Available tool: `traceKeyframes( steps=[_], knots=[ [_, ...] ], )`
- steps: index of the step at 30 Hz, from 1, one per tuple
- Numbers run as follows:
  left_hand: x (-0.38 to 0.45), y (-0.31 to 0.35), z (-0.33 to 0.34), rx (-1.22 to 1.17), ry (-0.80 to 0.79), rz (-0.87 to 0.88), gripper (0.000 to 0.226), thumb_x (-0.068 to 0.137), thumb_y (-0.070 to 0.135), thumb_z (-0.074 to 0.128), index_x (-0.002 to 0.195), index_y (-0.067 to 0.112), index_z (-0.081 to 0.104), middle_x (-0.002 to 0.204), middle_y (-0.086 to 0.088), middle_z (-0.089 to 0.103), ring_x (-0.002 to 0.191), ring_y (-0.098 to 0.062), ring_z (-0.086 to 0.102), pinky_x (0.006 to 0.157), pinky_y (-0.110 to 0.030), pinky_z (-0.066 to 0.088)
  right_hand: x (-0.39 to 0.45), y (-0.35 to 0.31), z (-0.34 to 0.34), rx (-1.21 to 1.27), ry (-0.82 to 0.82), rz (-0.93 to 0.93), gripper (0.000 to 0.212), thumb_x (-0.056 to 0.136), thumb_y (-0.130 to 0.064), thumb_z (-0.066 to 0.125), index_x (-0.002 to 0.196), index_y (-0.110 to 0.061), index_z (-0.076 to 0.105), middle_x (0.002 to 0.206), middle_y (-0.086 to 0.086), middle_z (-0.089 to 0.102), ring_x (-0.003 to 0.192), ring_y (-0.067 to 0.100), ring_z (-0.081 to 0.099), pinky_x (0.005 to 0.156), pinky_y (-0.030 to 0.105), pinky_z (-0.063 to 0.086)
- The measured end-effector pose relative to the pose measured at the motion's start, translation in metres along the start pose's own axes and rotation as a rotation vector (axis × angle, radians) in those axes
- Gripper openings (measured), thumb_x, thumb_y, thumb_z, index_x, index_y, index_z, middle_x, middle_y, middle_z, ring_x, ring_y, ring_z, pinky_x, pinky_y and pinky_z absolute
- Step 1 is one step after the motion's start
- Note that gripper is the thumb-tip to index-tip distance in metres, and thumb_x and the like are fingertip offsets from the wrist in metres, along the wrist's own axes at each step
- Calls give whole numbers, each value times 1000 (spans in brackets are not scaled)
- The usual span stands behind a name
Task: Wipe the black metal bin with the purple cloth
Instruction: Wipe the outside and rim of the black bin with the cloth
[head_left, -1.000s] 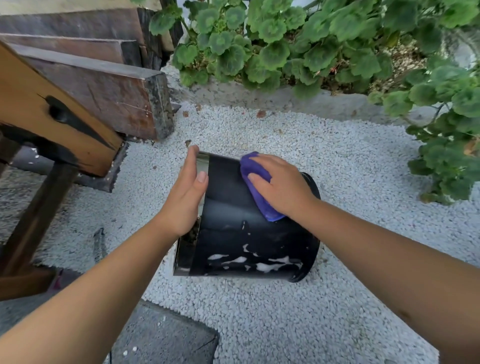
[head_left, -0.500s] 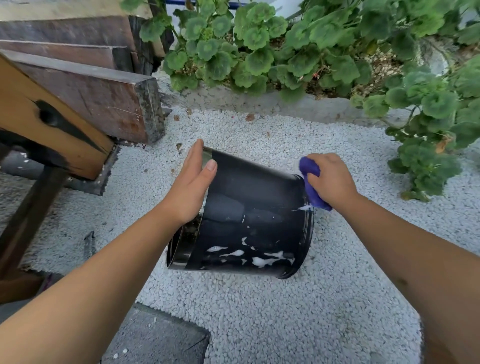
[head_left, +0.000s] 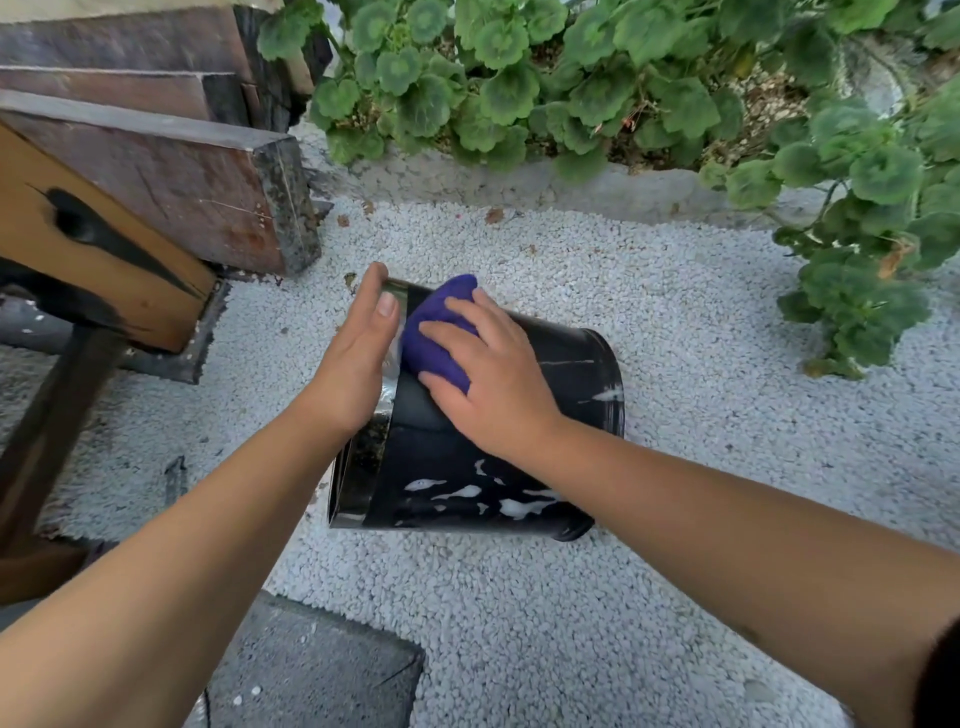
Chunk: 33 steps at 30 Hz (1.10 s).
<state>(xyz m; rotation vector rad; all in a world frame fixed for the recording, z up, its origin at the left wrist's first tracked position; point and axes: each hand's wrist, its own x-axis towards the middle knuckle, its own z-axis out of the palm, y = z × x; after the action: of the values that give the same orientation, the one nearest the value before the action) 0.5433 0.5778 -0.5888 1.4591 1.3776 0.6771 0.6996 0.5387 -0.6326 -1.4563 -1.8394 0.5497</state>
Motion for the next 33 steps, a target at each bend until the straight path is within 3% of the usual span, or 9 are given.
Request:
traceKeyframes(
  steps=[6, 10, 12, 15, 18, 22, 27, 31, 33],
  knots=[
    [-2, -1, -4, 106, -34, 3, 91, 80, 78, 27, 155, 29, 9, 163, 16, 6, 145, 5, 4, 120, -31, 4, -30, 82, -41, -92, -18, 257, 42, 88, -26, 64, 127, -11, 61, 133, 13, 55, 119, 31, 52, 106, 33, 34],
    [-5, 9, 13, 317, -74, 127, 81, 90, 66, 24, 155, 25, 1, 160, 18, -2, 135, 21, -8, 103, 3, -4, -56, 133, -66, -174, -4, 399, 41, 90, -21, 65, 129, -13, 59, 130, 15, 52, 114, 34, 54, 98, 29, 34],
    [-5, 16, 23, 378, -84, 169, 82, 89, 66, 24, 155, 23, 1, 158, 19, -3, 131, 25, -12, 97, 7, -7, -60, 144, -72, -186, 3, 456, 40, 92, -25, 62, 131, -17, 56, 128, 14, 53, 111, 33, 55, 95, 31, 38],
    [-4, 17, 22, 422, -38, 168, 83, 88, 65, 28, 155, 21, 7, 163, 8, 1, 146, 2, -3, 112, -11, -3, -68, 164, -86, -272, -5, 533, 39, 93, -29, 60, 130, -20, 54, 119, 16, 58, 104, 35, 57, 86, 40, 45],
    [-15, 10, 12, 150, 44, 135, 76, 84, 63, 38, 150, 27, 27, 160, 6, 24, 146, -8, 20, 121, -34, 16, -81, 182, -99, -256, 82, 697, 39, 91, -33, 62, 125, -19, 51, 104, 11, 62, 91, 32, 57, 74, 36, 44],
    [-37, -5, 0, -6, -38, 192, 68, 83, 70, 49, 142, 42, 30, 162, 5, 19, 147, -4, 16, 118, -23, 17, -58, 166, -102, 86, 364, 882, 19, 83, -39, 64, 97, -34, 52, 85, -16, 57, 78, 10, 57, 60, 13, 36],
    [-49, -11, -6, 376, -227, 394, 94, 88, 71, 40, 156, 18, 1, 164, 3, -10, 150, -14, -10, 119, -21, 2, -6, 91, -81, 380, 352, 664, 10, 82, -44, 58, 89, -37, 57, 94, -13, 64, 82, -7, 59, 75, 23, 42],
    [-46, 2, 10, 393, -205, 428, 99, 88, 72, 35, 154, 11, -6, 163, -5, -15, 150, -20, -13, 122, -39, -1, 5, 28, -45, 327, 17, 326, 62, 81, -39, 61, 140, -38, 41, 133, -7, 52, 112, 2, 46, 94, 15, 35],
    [-44, 8, 16, 431, -220, 435, 101, 88, 73, 32, 153, 8, -9, 162, -8, -17, 149, -22, -15, 122, -42, -1, 6, 8, -36, 239, 6, 182, 69, 79, -48, 62, 142, -39, 36, 134, -7, 55, 111, 3, 48, 96, 14, 38]
  ],
)
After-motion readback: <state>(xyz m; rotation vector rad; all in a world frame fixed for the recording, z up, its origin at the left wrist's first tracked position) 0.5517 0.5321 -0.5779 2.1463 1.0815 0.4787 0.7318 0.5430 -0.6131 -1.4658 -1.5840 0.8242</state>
